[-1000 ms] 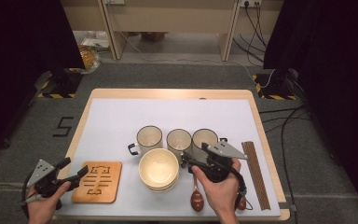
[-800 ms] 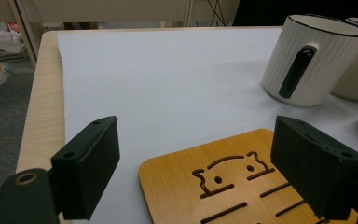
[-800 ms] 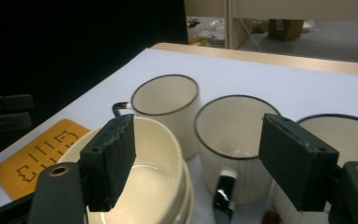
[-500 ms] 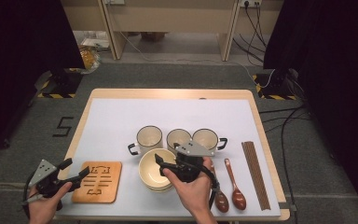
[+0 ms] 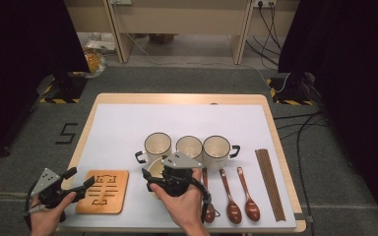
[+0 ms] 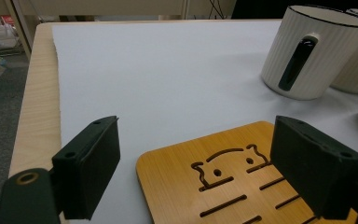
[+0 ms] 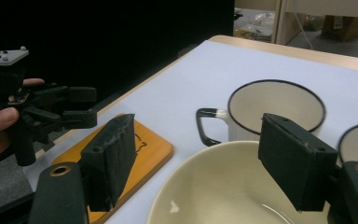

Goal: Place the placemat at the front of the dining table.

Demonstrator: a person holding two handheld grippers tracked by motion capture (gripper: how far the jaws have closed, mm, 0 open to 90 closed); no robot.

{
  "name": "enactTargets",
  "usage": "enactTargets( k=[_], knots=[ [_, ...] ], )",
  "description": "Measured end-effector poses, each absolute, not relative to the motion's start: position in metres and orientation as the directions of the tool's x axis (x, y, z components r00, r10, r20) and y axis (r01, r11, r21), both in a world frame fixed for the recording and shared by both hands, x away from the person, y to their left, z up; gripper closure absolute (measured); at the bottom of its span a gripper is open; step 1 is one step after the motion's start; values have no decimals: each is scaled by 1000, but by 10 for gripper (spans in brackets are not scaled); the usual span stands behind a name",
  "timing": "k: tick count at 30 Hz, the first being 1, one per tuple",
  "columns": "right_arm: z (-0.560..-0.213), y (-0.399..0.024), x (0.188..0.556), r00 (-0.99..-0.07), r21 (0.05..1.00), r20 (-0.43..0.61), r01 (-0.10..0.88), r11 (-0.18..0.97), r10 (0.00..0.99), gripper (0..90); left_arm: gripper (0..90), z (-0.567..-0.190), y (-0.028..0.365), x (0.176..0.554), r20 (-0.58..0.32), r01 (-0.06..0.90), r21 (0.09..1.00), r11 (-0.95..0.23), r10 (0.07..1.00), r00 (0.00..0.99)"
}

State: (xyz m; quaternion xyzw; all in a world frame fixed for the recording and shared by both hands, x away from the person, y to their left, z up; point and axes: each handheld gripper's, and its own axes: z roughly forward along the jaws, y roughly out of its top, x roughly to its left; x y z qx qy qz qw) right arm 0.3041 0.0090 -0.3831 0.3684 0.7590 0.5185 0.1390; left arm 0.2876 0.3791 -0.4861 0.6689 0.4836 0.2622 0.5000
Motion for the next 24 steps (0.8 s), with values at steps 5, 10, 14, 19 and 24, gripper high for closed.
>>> enactTargets(
  k=[5, 10, 14, 19, 24],
  knots=[
    [-386, 24, 302, -704, 887, 163, 411, 211, 691, 278, 152, -486, 379, 288, -134, 389, 921, -34, 909, 395],
    [-389, 40, 298, -720, 885, 152, 404, 232, 677, 278, 153, -487, 380, 288, -138, 394, 918, -32, 908, 396],
    [-392, 52, 295, -732, 881, 136, 398, 257, 667, 278, 153, -486, 380, 288, -141, 396, 918, -31, 906, 398],
    [-396, 68, 292, -751, 877, 119, 386, 285, 650, 278, 154, -487, 382, 289, -149, 405, 914, -29, 904, 400],
    [-402, 81, 290, -766, 870, 109, 382, 312, 633, 279, 157, -488, 384, 289, -153, 415, 909, -27, 906, 395]
  ],
)
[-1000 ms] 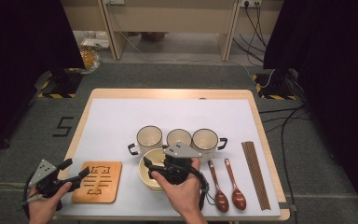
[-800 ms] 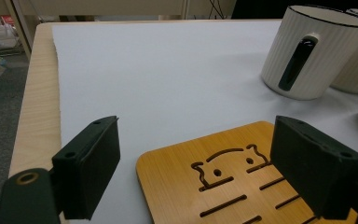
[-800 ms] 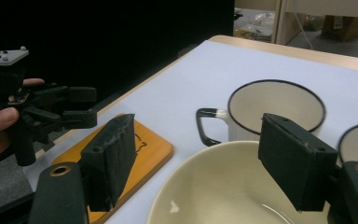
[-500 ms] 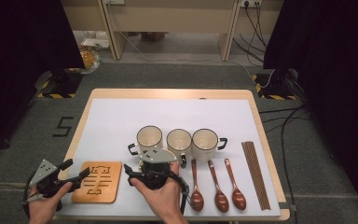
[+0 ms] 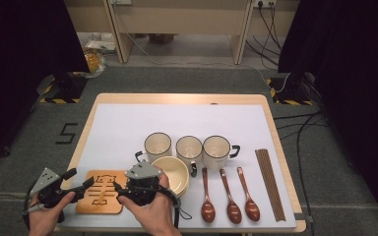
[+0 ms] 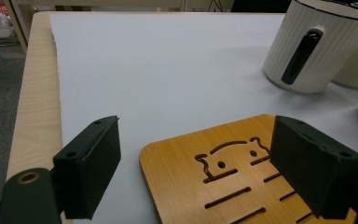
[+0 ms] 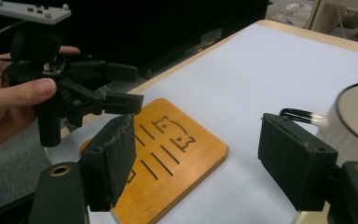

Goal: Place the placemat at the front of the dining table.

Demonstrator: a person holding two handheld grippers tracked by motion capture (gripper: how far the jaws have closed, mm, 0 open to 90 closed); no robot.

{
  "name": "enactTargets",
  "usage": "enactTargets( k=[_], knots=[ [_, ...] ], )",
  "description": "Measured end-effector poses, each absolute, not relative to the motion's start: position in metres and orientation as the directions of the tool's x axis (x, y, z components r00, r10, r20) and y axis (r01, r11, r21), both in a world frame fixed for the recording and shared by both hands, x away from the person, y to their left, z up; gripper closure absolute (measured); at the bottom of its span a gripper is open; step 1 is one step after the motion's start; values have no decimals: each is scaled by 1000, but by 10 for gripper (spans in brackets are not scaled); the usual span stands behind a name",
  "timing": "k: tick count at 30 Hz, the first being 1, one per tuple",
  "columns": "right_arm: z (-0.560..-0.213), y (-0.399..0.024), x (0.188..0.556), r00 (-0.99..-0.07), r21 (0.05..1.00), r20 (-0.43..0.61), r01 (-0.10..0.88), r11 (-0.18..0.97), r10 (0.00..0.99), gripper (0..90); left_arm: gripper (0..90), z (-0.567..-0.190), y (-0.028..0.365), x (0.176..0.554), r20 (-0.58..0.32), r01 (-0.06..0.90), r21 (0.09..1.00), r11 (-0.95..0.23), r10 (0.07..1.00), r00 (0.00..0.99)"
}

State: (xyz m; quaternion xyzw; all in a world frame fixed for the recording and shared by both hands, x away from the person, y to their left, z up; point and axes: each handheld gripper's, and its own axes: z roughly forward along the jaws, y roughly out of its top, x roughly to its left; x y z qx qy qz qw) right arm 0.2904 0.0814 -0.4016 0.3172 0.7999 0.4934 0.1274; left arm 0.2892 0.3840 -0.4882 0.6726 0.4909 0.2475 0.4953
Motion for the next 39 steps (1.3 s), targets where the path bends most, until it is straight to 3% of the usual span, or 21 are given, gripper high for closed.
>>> enactTargets(
  k=[39],
  knots=[
    [-450, 127, 276, -807, 827, 94, 390, 406, 584, 283, 164, -492, 389, 290, -161, 442, 896, -32, 906, 392]
  ],
)
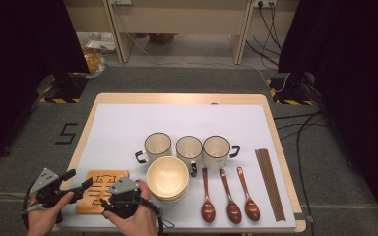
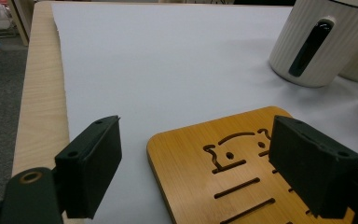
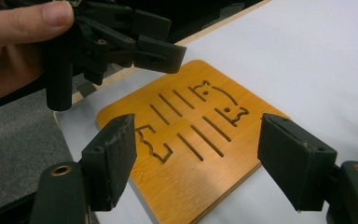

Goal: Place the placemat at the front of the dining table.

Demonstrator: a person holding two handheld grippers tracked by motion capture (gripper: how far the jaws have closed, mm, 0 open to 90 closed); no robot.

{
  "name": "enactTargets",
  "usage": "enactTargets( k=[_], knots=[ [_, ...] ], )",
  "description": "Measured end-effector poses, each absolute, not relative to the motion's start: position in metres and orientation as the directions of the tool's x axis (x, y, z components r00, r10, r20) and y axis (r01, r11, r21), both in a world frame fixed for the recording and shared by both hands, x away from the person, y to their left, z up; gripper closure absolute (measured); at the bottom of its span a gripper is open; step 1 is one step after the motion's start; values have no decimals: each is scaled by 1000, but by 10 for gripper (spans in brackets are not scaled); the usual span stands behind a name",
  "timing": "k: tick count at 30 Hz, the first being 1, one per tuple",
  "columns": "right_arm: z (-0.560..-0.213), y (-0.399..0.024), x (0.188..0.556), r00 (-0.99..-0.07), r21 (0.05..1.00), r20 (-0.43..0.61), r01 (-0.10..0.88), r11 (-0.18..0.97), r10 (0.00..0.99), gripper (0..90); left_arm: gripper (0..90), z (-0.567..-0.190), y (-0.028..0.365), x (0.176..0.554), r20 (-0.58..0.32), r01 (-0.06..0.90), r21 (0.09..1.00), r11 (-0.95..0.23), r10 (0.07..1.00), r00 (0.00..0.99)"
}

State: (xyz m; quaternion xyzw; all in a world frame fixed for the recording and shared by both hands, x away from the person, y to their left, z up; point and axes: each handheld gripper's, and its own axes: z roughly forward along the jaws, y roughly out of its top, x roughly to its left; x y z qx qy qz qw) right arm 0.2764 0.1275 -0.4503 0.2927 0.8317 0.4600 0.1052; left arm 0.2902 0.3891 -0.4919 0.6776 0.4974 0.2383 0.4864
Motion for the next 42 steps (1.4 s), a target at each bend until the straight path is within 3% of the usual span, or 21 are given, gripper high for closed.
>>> enactTargets(
  k=[18, 42],
  knots=[
    [-482, 132, 274, -800, 786, 156, 456, 418, 579, 283, 165, -495, 386, 292, -168, 474, 880, -45, 903, 396],
    [-493, 132, 279, -791, 765, 195, 493, 415, 580, 283, 169, -502, 386, 292, -206, 540, 841, -43, 897, 392]
  ],
)
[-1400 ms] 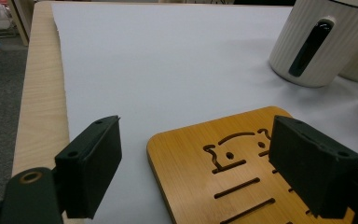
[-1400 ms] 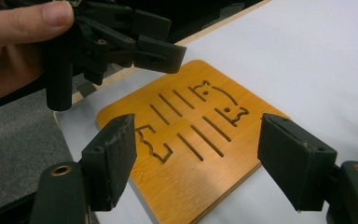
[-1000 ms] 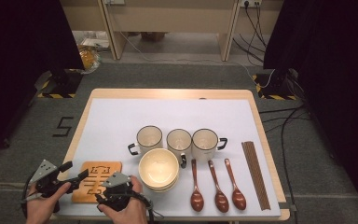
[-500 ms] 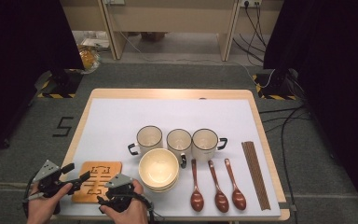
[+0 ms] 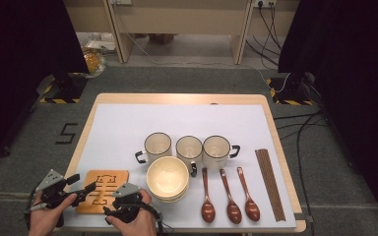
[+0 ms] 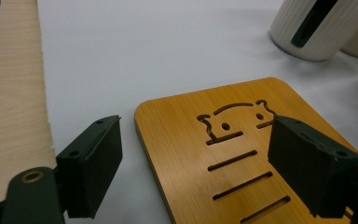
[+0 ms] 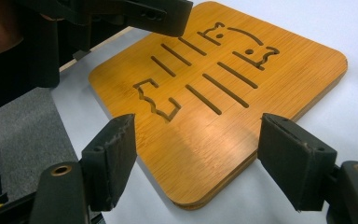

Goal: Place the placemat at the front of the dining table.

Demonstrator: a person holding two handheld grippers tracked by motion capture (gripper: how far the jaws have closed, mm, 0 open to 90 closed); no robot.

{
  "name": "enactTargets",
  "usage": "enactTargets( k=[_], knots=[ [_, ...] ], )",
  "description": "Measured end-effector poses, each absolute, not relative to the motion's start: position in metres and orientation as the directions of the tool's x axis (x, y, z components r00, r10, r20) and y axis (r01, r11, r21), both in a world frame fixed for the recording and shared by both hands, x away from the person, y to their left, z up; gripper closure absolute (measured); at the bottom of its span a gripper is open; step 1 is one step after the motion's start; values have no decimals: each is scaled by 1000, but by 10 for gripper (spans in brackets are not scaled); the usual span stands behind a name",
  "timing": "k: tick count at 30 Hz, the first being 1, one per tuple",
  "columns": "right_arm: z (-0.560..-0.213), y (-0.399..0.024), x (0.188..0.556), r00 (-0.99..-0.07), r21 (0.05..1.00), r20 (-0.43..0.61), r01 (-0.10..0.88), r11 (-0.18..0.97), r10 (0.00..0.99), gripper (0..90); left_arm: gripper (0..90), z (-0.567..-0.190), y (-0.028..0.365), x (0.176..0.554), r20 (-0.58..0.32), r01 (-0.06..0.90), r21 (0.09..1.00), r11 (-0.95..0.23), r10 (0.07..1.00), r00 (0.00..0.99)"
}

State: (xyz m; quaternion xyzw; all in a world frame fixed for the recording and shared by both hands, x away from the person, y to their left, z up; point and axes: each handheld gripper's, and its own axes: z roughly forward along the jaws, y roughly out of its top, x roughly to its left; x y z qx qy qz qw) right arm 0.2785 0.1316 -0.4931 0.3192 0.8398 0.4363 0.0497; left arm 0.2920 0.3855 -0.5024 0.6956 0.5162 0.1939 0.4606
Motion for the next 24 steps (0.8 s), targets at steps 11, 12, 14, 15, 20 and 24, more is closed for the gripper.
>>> enactTargets(
  k=[11, 12, 14, 15, 20, 24],
  knots=[
    [-494, 132, 280, -791, 761, 199, 497, 417, 579, 283, 172, -503, 386, 292, -213, 554, 831, -41, 898, 385],
    [-494, 132, 281, -792, 763, 196, 494, 418, 578, 282, 172, -503, 386, 292, -214, 555, 831, -40, 898, 384],
    [-494, 133, 281, -791, 763, 197, 495, 417, 579, 283, 173, -503, 386, 292, -215, 559, 828, -40, 898, 384],
    [-495, 133, 281, -790, 762, 201, 497, 415, 579, 282, 173, -504, 386, 292, -216, 561, 827, -40, 898, 383],
    [-495, 135, 283, -794, 762, 195, 492, 421, 575, 283, 174, -504, 386, 292, -221, 574, 818, -36, 901, 372],
    [-496, 136, 283, -793, 761, 196, 495, 421, 577, 283, 176, -504, 386, 292, -223, 585, 810, -38, 903, 368]
  ],
)
